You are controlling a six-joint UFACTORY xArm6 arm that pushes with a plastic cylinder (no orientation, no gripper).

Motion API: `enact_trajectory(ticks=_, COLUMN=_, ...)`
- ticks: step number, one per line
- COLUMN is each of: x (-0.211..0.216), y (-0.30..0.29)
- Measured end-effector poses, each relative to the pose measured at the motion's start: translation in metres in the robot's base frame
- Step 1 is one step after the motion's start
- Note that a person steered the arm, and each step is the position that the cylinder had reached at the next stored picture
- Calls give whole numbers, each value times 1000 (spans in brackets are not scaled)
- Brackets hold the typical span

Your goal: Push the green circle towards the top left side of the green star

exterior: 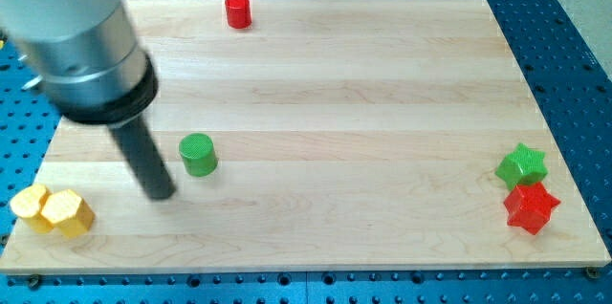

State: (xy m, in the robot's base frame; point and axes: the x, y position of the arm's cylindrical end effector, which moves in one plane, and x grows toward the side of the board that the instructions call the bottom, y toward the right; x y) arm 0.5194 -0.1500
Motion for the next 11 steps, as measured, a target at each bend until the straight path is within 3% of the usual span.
enact_trajectory(ticks=1, x=-39, y=105)
enact_trajectory(ticks=2, x=-49, y=215)
enact_trajectory(ticks=3, x=-49, y=107)
enact_trajectory(ticks=4, x=-85, y=143)
enact_trajectory(ticks=6, x=-82, y=356)
enact_trajectory(ticks=7, x=-93, y=275)
enact_trajectory(ticks=8, x=-29, y=233)
enact_trajectory(ticks=9, x=-10, y=271)
enact_trajectory(ticks=10, x=-26, y=318)
enact_trajectory(ticks=11, x=-40, y=321)
